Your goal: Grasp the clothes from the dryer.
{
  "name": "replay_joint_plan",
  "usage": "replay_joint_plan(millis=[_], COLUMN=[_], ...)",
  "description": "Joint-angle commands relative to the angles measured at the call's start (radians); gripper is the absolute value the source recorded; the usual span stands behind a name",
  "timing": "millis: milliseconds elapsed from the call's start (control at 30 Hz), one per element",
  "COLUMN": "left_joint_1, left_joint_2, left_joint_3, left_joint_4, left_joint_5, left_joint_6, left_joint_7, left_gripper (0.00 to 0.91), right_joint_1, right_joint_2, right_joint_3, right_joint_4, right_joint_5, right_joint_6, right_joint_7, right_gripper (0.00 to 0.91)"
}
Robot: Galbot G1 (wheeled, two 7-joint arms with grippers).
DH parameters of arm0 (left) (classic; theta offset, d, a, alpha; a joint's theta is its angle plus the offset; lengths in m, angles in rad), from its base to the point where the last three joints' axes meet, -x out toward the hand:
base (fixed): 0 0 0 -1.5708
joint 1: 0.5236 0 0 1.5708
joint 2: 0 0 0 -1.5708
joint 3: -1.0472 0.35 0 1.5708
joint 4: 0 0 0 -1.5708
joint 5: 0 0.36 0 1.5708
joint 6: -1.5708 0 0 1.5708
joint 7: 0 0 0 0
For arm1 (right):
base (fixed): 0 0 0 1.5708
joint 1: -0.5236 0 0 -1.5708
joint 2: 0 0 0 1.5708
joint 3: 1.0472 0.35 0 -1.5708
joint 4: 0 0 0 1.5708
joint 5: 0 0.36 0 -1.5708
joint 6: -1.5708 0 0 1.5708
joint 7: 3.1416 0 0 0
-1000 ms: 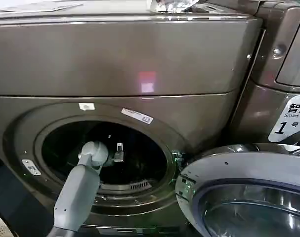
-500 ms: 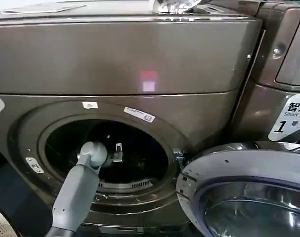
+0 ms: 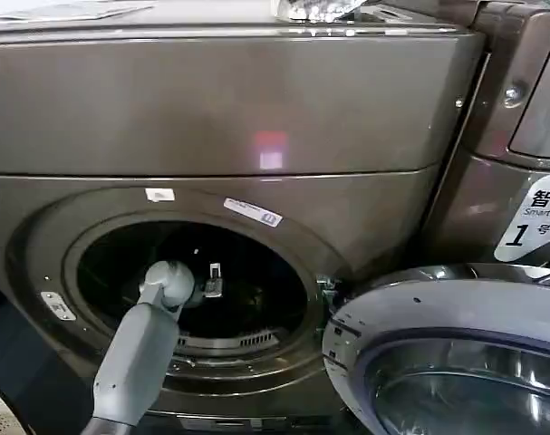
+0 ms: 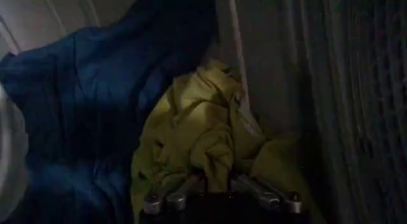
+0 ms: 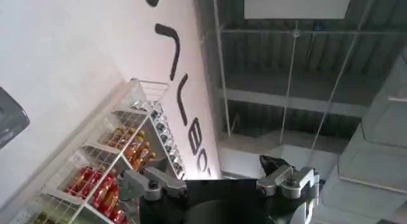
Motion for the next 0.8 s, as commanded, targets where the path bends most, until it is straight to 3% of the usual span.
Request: replay_joint_plan(millis=[33, 233, 333, 467, 600, 667, 800], left_joint_1=[0.001, 0.036, 0.05, 0.098, 0.155, 0.184, 0.276], left_joint_2=[0.0, -0.003, -0.017, -0.023, -0.037, -0.046, -0.065], left_joint_3=[0.02, 0.027, 0.027, 0.001, -0.038, -0.06, -0.097], left_joint_4=[-0.088, -0.163, -0.188, -0.255, -0.295, -0.329, -0.383], left_joint_5=[-0.135, -0.177, -0.264, -0.419, -0.555, -0.715, -0.864], left_joint_6=[0.19, 0.316, 0.424, 0.481, 0.46, 0.461, 0.382], left_joint_7=[-0.285, -0.461, -0.597, -0.803, -0.967, -1.083, -1.255], left_gripper=[0.0, 0.0, 0.0, 0.0, 0.0, 0.0, 0.0], right_joint_1=[0.008, 0.004, 0.003, -0.005, -0.013, -0.016, -0.018], right_joint_2=[0.003, 0.003, 0.003, 0.001, 0.001, -0.001, -0.003], right_joint_3=[-0.008, -0.002, 0.002, 0.017, 0.029, 0.036, 0.05], right_joint_4=[-0.006, -0.016, -0.019, -0.024, -0.023, -0.024, -0.023], right_joint_5=[-0.003, 0.0, -0.001, 0.008, 0.015, 0.019, 0.02], right_joint_6=[0.001, 0.004, 0.003, 0.004, 0.003, 0.002, -0.009], right_joint_7=[0.0, -0.001, 0.003, 0.018, 0.031, 0.039, 0.053], right_gripper=[0.907, 0.907, 0.907, 0.907, 0.907, 0.907, 0.907])
